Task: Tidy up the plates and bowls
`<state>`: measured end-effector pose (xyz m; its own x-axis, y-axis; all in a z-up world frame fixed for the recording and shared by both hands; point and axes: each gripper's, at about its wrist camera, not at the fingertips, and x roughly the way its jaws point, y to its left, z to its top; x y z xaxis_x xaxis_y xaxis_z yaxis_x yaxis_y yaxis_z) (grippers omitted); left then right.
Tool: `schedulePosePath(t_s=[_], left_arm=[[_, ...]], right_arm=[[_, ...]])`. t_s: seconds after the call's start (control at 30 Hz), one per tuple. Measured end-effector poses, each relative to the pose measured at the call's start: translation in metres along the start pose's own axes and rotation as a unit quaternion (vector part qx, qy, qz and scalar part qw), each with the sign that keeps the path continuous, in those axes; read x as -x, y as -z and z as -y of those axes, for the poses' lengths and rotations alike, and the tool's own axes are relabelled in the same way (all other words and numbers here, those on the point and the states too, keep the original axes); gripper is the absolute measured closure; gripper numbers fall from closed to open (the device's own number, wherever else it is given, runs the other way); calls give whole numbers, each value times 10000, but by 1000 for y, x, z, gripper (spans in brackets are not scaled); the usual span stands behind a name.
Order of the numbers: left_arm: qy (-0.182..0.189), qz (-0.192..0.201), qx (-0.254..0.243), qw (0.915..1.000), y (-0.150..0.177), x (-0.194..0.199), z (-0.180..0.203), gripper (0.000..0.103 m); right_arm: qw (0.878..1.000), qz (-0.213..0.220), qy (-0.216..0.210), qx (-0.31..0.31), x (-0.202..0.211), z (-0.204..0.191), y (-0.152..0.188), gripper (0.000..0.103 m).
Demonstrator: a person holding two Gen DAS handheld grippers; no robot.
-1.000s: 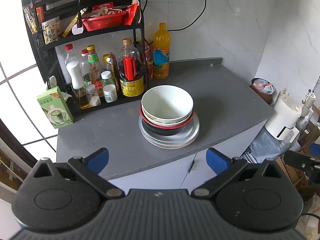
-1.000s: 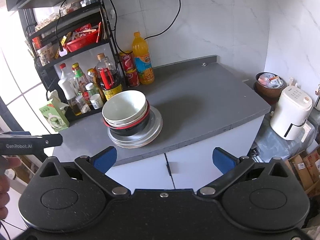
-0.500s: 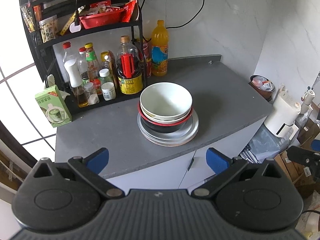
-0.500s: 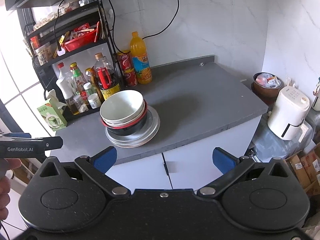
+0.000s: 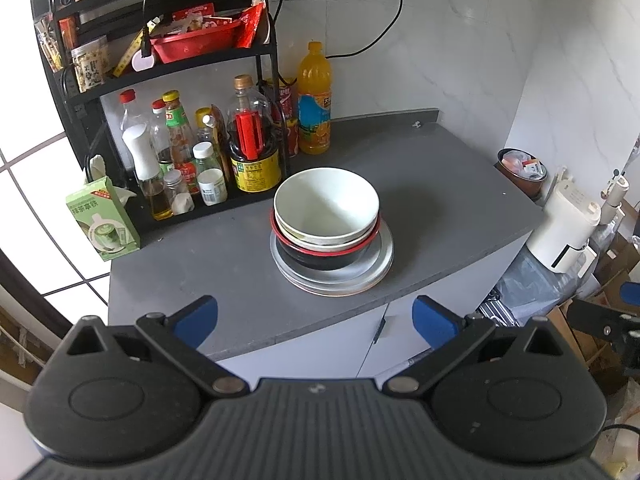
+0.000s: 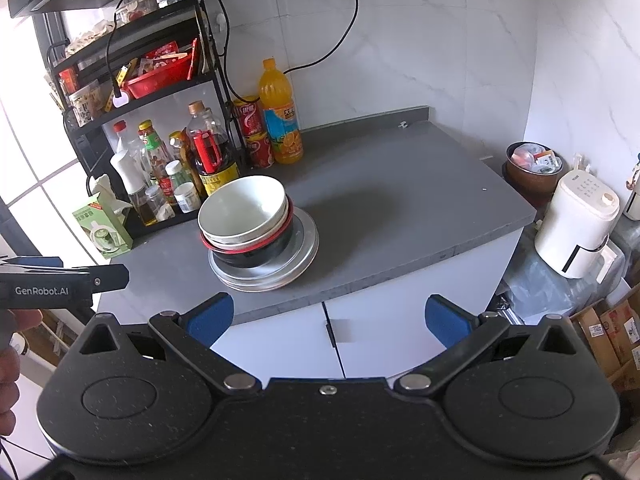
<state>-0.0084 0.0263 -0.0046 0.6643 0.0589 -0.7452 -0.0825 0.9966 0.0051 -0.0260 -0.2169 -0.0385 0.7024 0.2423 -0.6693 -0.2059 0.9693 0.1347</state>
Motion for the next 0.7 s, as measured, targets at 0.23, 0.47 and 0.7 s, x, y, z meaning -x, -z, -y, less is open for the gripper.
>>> schedulePosePath(t_s=[0.23, 0.47, 0.7], left_arm=[[17, -23, -15, 10000, -1, -2, 2, 0], [-31, -33, -16, 10000, -2, -3, 3, 0], [-183, -83, -82, 9998, 1, -6, 8, 0]], right_arm=[[10000, -34, 12, 17, -1, -1, 0, 0], [9999, 68, 30, -68, 1, 2, 0, 0], [9999, 37, 49, -83, -1, 5, 1, 0]])
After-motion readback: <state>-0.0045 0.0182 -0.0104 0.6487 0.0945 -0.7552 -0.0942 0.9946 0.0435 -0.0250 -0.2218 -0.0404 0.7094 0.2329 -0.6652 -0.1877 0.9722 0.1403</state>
